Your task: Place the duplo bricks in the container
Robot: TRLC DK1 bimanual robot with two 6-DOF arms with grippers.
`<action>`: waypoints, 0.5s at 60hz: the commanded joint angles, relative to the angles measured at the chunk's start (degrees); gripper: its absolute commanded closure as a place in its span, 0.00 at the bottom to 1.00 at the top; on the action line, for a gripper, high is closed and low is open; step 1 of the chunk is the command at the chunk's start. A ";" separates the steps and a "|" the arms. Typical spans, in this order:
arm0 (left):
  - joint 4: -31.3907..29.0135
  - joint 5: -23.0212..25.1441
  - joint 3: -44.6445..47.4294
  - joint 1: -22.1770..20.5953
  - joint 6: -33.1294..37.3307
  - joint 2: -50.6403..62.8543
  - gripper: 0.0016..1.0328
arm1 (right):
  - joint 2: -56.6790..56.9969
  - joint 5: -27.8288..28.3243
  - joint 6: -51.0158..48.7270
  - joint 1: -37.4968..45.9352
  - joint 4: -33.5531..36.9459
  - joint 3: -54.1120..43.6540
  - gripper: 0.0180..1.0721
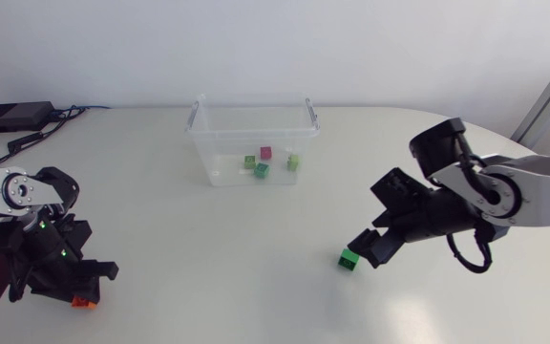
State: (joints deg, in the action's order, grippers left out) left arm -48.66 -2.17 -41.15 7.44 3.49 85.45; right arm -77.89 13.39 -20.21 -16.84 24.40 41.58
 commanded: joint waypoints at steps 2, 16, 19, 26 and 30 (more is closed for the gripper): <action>1.29 0.68 -3.94 -1.64 0.21 -3.27 0.84 | -4.82 0.94 -5.28 -0.65 -0.23 0.43 0.08; 3.58 2.70 -11.06 -6.04 -0.23 -5.91 0.84 | -9.48 0.76 -8.45 -1.00 -3.75 -0.19 0.20; 4.89 2.70 -12.38 -6.65 -0.23 -6.08 0.84 | -10.71 0.59 -8.80 -1.26 -4.45 -0.19 0.27; 8.50 2.97 -14.93 -9.02 -0.32 -6.88 0.84 | -12.20 -0.12 -9.32 -2.67 -6.30 -1.33 0.49; 11.57 3.58 -15.28 -10.52 -0.41 -8.11 0.84 | -12.82 -1.43 -9.15 -4.08 -6.47 -1.50 0.51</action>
State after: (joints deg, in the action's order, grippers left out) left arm -39.11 0.27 -54.76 -1.43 3.49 79.22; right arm -89.30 12.95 -27.73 -19.38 18.63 41.36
